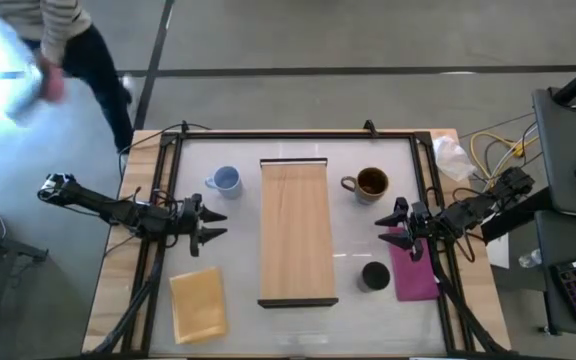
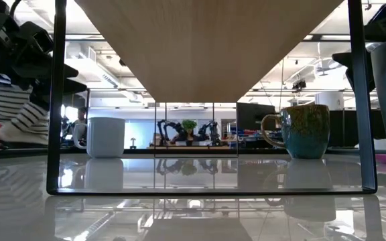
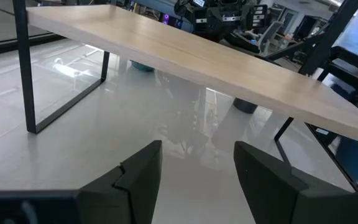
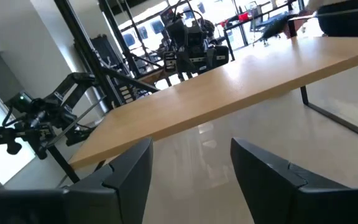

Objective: Stack small to large cups/mugs on shelf

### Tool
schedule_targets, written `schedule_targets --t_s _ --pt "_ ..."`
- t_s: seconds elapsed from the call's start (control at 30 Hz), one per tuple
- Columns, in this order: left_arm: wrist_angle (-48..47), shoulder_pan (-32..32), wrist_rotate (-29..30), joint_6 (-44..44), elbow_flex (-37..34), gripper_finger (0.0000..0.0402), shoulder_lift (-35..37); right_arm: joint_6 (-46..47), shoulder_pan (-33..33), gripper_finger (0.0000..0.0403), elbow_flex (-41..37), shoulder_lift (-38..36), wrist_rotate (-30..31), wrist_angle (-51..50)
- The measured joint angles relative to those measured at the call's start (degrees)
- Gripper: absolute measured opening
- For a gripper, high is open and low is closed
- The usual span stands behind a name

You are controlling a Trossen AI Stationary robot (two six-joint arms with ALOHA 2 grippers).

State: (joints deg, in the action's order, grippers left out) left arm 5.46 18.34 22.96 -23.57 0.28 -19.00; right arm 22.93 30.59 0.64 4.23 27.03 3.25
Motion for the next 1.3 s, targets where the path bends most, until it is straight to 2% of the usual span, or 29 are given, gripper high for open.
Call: schedule_targets --t_s 0.27,0.5,0.6,0.83,0.93,1.03,1.17,1.23,1.3 --pt "0.00 0.00 0.00 0.00 -0.01 0.0187 0.00 0.01 -0.02 0.0210 -0.02 0.00 0.02 0.53" --pt "0.00 -0.01 0.00 -0.01 -0.01 0.0187 0.01 0.03 -0.06 0.0210 -0.02 0.00 0.09 6.09" --pt "0.00 0.00 0.02 0.00 0.01 0.0187 0.00 0.01 -0.17 0.0210 -0.02 -0.02 1.90 10.52" --pt "0.01 -0.01 0.00 0.00 -0.01 0.0187 -0.09 1.80 -0.24 0.0210 -0.02 0.33 25.05 23.78" --pt "0.04 0.00 0.02 0.00 -0.01 0.0187 -0.06 5.07 -0.26 0.0210 -0.02 0.33 29.83 28.71" --pt "-0.01 -0.02 0.00 0.00 -0.01 0.0187 -0.05 8.04 -0.26 0.0210 -0.02 0.33 29.45 29.26" --pt "-0.02 0.00 0.00 0.00 -0.01 0.0187 -0.04 18.56 -0.26 0.0210 -0.02 0.46 26.48 29.24" --pt "0.01 -0.01 0.20 -0.01 -0.01 0.0187 -0.06 25.50 -0.61 0.0210 -0.02 0.42 22.88 29.26" --pt "0.03 0.00 2.05 -0.04 -0.01 0.0187 0.00 28.63 -1.73 0.0210 0.16 0.69 17.52 28.98"
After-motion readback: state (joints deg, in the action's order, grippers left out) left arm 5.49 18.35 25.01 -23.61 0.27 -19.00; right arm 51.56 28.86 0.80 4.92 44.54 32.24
